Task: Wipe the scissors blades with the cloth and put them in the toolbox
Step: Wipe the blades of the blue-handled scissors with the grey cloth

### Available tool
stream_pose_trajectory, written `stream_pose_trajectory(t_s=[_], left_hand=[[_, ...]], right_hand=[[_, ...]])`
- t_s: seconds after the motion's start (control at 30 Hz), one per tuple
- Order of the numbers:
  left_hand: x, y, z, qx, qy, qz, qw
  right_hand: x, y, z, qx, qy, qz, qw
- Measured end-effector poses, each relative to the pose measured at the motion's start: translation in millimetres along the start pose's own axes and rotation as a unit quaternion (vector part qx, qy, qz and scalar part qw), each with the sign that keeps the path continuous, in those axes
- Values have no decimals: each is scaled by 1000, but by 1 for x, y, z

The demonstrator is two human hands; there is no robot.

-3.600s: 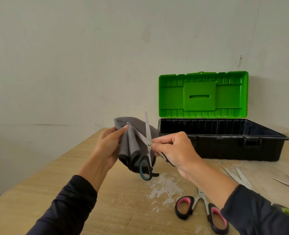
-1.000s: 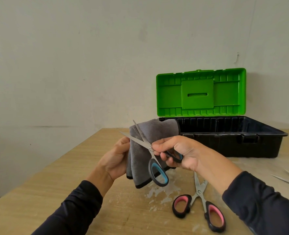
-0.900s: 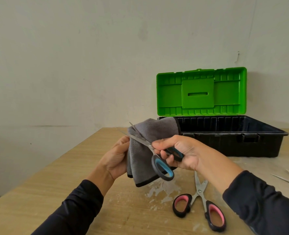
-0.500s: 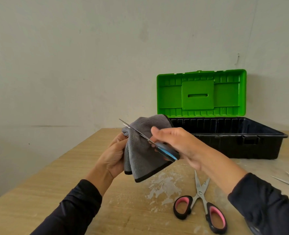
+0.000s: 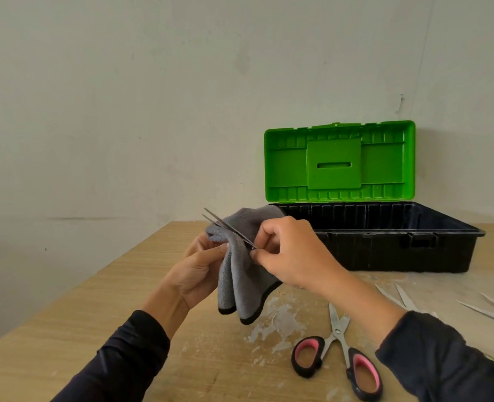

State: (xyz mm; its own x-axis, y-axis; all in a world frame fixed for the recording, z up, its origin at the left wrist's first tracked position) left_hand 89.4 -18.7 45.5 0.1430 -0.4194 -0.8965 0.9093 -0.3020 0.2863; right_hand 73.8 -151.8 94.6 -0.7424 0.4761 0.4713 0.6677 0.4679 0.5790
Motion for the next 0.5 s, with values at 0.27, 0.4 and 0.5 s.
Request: stream_pose_trajectory(t_s=[0.27,0.4,0.5], left_hand=[[-12,-1,-3,21,-2,32,999],[-18,-2,-7,20,-5,46,999],[-23,-5,-11,4,-5,64,998]], right_hand=[[22,0,-8,-37,-154,-83,984],[21,2,-13,-25,-146,-77,986],[16,3,-18,-21,-139,-70,988]])
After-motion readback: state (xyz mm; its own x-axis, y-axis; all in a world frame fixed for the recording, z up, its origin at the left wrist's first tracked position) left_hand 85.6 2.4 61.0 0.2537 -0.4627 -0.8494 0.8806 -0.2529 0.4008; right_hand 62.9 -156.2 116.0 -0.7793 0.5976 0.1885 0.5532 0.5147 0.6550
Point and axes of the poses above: each hand's wrist, its own y-axis towards the middle knuckle, its own z-axis out of the palm, x = y × z, the point moved 7 cm from there along y, towards the middle knuckle, and after that the axes turned 7 degrees about -z, right-handed, at the moved point
